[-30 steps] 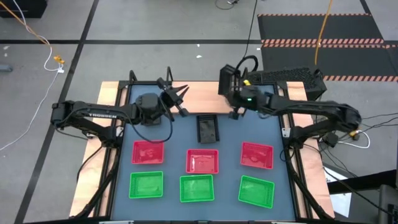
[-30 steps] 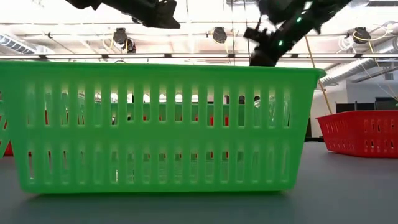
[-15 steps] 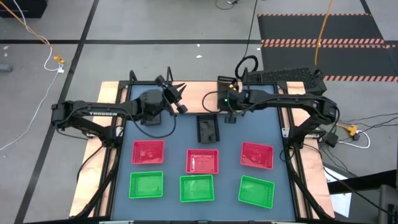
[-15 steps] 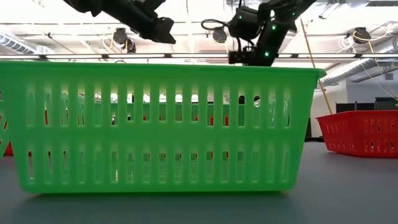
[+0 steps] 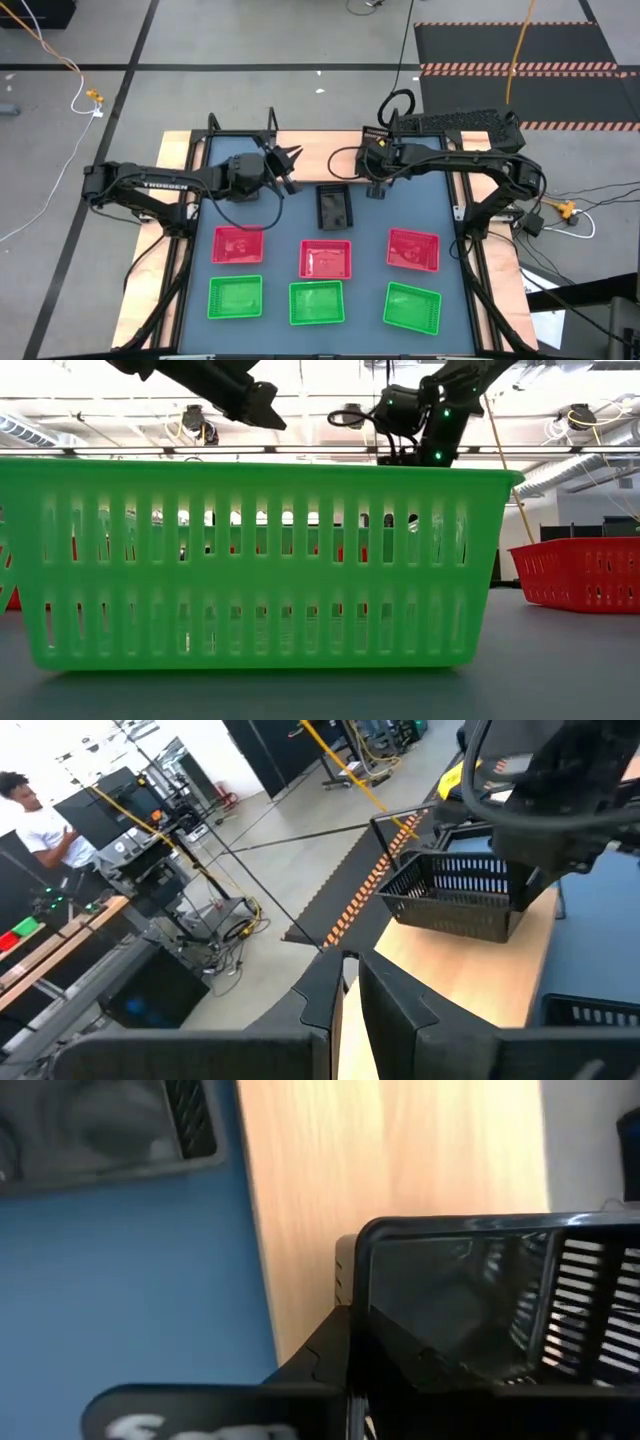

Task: Stack baskets on shelf by color
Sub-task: Put the top right black bin on the shelf, then put the right red bin on the shelf, then put the right green bin on the shelf

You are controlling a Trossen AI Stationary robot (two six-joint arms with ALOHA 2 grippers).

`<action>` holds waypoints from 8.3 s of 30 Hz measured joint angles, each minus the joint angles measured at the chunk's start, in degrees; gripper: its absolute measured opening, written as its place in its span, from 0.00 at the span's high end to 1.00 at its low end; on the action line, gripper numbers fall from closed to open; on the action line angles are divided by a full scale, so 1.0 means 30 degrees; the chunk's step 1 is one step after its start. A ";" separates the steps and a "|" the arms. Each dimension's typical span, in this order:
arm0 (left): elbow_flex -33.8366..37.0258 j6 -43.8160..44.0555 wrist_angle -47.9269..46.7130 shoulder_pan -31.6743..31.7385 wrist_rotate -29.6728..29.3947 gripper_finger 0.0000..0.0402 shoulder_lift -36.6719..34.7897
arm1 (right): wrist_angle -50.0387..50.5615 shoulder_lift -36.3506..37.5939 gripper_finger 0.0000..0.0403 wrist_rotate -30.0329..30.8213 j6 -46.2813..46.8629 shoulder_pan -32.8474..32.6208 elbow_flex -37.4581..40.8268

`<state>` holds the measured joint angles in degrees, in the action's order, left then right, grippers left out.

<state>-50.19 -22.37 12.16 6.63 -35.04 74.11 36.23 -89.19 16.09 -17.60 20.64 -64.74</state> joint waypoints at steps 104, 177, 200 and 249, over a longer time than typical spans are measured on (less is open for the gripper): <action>-0.0007 -0.3300 -0.1530 -0.0861 -0.0294 0.90 -0.0984 | 1.0173 0.0838 0.79 -0.2402 0.4413 -2.0747 0.5045; 0.0000 0.1087 -0.5666 0.1887 -1.2323 0.90 -0.3395 | 0.0844 -0.6035 1.00 -0.0090 0.5556 -0.2178 -0.8924; 0.0000 0.1665 -0.5690 0.1872 -1.2286 0.90 -0.3395 | -0.1371 -0.5996 0.96 -0.0776 0.2829 -0.1741 -0.6241; -0.0023 0.1066 -0.1989 0.1762 0.8624 0.90 -0.2829 | -2.0406 0.4669 0.86 -1.4378 0.6028 -0.6036 0.6098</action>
<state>-50.26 -19.17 6.20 11.92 -9.17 65.62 -24.99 -75.18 -27.05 0.49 2.53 -46.44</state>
